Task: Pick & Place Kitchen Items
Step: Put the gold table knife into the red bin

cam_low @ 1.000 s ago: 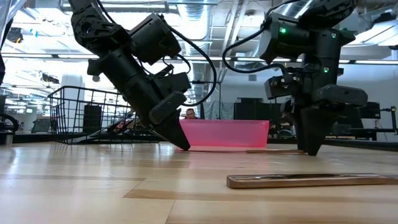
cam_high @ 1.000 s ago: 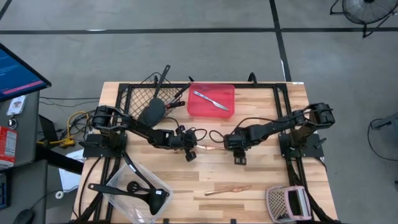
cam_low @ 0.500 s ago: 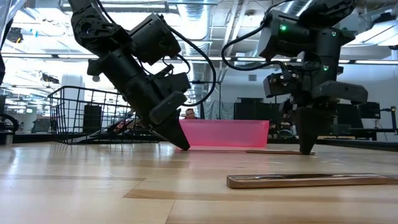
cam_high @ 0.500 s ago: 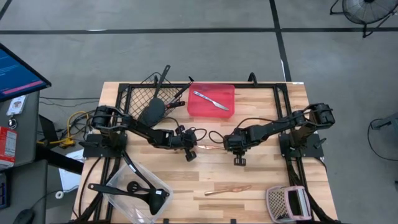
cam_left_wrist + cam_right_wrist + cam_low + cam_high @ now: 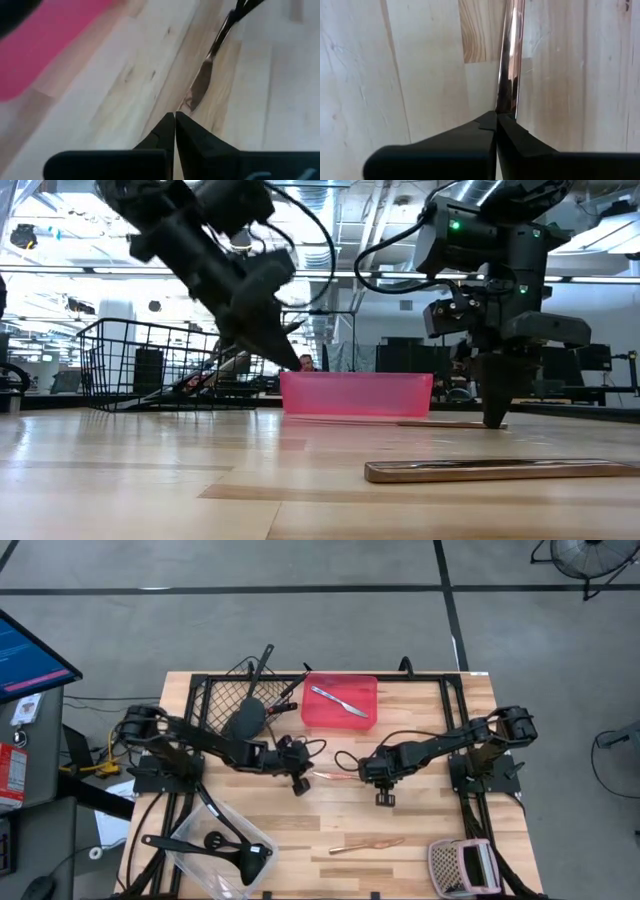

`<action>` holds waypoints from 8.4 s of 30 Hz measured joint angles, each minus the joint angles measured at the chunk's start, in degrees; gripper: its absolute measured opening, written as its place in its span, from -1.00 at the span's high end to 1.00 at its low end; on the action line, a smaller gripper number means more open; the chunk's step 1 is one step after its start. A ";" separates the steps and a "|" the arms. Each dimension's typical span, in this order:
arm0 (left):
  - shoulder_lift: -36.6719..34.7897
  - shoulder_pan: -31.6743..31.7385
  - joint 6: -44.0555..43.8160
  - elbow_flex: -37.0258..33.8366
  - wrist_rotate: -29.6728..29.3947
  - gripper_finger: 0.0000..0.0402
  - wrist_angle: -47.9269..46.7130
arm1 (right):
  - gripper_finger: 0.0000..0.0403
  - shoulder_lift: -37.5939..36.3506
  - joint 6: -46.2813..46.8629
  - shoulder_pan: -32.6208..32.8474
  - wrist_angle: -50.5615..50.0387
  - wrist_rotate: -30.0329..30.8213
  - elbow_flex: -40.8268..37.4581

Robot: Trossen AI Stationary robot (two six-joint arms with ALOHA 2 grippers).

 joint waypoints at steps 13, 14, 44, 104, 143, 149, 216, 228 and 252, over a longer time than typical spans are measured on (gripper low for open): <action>-14.47 -0.56 0.04 0.15 -0.43 1.00 -5.06 | 1.00 -0.33 -1.07 -0.61 -3.59 0.63 2.69; -15.24 -0.79 0.04 0.15 -0.52 1.00 -4.82 | 1.00 -0.33 -1.07 -0.60 -3.56 0.66 2.71; -27.57 -9.44 0.04 0.24 -7.68 1.00 -7.10 | 1.00 -0.59 -0.63 -0.39 -0.01 0.62 2.93; -27.53 -9.40 0.20 0.26 -12.68 0.73 -8.13 | -0.11 7.52 16.36 16.16 79.19 35.30 -32.99; -27.53 -9.42 0.26 0.26 -10.20 0.77 -8.20 | 0.98 8.79 15.42 14.73 83.69 37.98 -33.35; -27.53 -9.42 0.37 0.26 -10.20 0.81 -8.20 | 0.98 7.18 14.97 14.52 83.02 38.13 -33.16; -27.53 -9.31 0.38 0.26 -9.54 0.83 -8.17 | 0.80 22.28 31.83 20.91 78.42 58.64 -24.92; -27.53 -9.31 0.37 0.26 -9.52 0.83 -8.18 | 0.98 17.68 21.84 21.78 76.46 55.54 -25.08; -27.51 -9.31 0.44 0.24 -9.65 0.83 -8.15 | -0.04 12.94 30.61 30.55 69.84 54.40 -24.81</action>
